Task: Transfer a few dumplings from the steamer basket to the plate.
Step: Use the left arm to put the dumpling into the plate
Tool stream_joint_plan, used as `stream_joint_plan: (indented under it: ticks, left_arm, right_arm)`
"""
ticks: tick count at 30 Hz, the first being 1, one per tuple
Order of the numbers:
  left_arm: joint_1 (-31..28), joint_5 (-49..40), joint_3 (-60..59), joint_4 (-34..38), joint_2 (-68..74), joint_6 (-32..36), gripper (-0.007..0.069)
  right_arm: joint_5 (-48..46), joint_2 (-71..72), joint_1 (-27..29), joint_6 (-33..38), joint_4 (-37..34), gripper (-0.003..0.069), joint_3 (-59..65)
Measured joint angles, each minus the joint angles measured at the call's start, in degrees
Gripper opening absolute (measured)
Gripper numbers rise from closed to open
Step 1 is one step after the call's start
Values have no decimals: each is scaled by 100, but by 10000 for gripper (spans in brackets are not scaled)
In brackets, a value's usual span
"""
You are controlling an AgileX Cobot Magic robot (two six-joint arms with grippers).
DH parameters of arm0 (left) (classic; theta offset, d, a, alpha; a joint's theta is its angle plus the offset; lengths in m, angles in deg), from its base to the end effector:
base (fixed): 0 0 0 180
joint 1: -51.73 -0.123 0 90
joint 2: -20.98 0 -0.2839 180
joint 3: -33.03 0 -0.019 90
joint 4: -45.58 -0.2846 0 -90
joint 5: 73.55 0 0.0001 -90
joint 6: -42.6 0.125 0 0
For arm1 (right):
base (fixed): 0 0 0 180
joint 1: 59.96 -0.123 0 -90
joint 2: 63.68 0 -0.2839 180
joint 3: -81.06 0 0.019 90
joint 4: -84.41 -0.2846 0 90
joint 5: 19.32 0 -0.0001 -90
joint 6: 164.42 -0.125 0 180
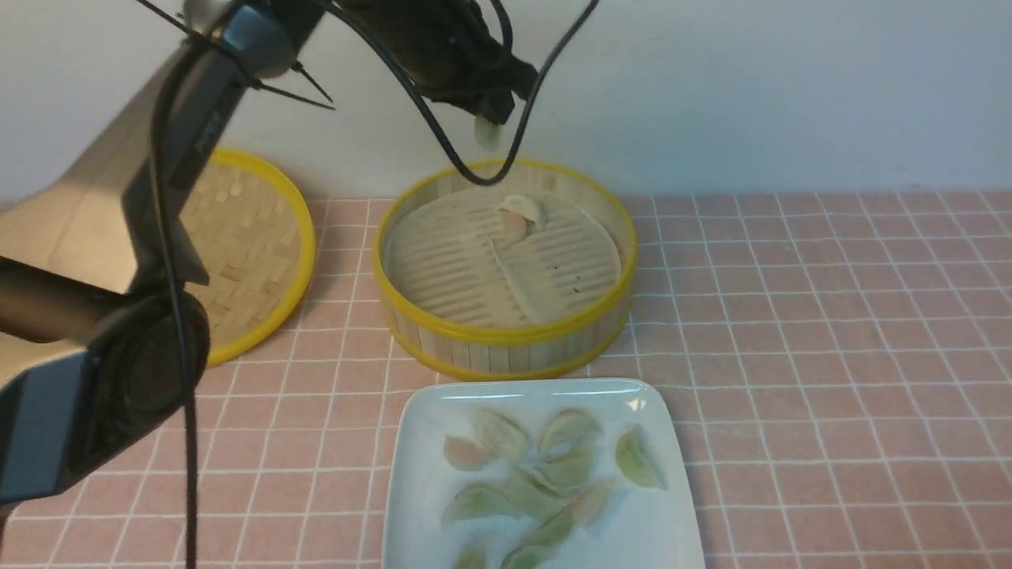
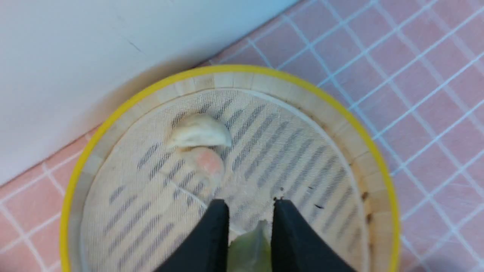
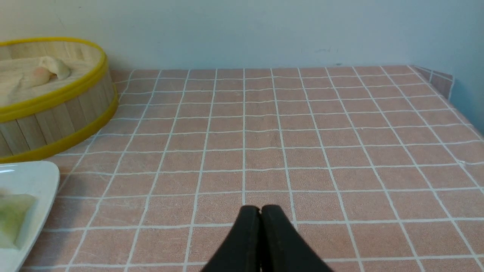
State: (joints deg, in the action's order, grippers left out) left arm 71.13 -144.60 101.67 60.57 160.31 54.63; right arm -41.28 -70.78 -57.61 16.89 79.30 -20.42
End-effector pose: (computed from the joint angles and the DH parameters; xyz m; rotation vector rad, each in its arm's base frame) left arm 0.5120 -0.2127 0.3256 0.6692 2.3745 -0.3978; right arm 0.1198 -0.0007 0.1611 0.0717 1.8749 0.0442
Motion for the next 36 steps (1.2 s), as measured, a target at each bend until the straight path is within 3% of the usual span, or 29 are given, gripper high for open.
stream_joint_plan:
  ticks: [3, 5, 9, 12, 16, 21, 26, 30, 32, 36]
  left_arm:
    - [0, 0, -1055, 0, -625, -81, 122]
    - [19, 0, -2635, 8, -1395, -48, 122]
    - [23, 36, -4345, 182, -2035, 72, 122]
    - [23, 520, -5346, 532, -2189, 270, 122]
    - [77, 1086, -5831, 1042, -2088, 887, 122]
    - [394, 1725, -5852, 1519, -1639, 2137, 122]
    - [672, 1807, -5864, 1571, -1300, 2487, 130]
    - [745, 1859, -5870, 1564, -1250, 2523, 222]
    - [745, 2015, -5864, 1586, -1250, 2462, 340]
    - [717, 2076, -5524, 1615, -1250, 1926, 461]
  right_arm:
    - [0, 0, 0, 0, 0, -10, 0]
    - [0, 0, 0, 0, 0, -10, 0]
    - [0, 0, 0, 0, 0, -10, 0]
    - [0, 0, 0, 0, 0, -10, 0]
    - [0, 0, 0, 0, 0, -10, 0]
    - [0, 0, 0, 52, 0, -10, 0]
    - [0, 0, 0, 86, 0, -10, 0]
    - [0, 0, 0, 91, 0, -10, 0]
    - [0, 0, 0, 91, 0, -10, 0]
    - [0, 0, 0, 91, 0, -10, 0]
